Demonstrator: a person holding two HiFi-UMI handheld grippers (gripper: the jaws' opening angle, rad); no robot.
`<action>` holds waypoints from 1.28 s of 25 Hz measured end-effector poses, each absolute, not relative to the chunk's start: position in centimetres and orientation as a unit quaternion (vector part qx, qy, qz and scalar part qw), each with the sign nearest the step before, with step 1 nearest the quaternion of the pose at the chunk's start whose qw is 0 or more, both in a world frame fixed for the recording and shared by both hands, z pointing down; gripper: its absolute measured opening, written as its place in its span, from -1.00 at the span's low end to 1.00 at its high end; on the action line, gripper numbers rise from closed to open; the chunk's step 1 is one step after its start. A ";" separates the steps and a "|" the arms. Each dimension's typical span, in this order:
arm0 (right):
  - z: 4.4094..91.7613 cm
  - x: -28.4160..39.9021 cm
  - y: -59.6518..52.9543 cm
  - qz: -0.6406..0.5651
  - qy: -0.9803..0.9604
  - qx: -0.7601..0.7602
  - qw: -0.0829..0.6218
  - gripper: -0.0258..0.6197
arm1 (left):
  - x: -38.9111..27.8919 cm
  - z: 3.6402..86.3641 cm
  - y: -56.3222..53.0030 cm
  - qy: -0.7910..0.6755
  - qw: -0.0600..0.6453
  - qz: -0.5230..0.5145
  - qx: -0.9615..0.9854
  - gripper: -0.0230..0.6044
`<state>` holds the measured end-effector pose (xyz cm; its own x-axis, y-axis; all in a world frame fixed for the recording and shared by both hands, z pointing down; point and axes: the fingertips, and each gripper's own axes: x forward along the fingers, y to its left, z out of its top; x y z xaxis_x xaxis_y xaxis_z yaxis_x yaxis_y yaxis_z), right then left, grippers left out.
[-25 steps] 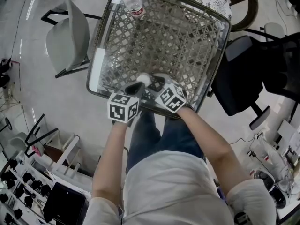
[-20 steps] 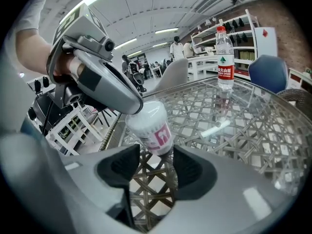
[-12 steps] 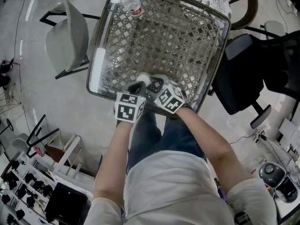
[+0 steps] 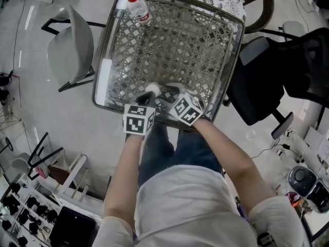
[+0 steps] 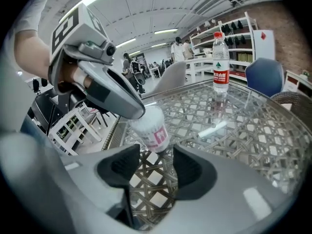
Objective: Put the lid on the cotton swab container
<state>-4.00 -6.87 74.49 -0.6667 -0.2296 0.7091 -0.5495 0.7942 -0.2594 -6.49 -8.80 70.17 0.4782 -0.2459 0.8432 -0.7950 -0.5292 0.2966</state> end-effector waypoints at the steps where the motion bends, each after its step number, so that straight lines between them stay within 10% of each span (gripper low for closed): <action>1: 74.2 -3.6 -7.0 0.231 -0.882 0.224 0.344 -0.25 | -6.5 70.1 -8.8 -0.332 0.355 0.386 0.784 -0.90; 15: 67.2 0.2 -8.6 0.236 -0.880 0.303 0.279 -0.89 | -6.0 65.9 -8.6 -0.327 0.338 0.343 0.813 -0.90; 32: 53.2 6.8 -9.1 0.222 -0.854 0.434 0.181 -0.91 | -3.1 52.8 -10.9 -0.292 0.253 0.236 0.892 -0.90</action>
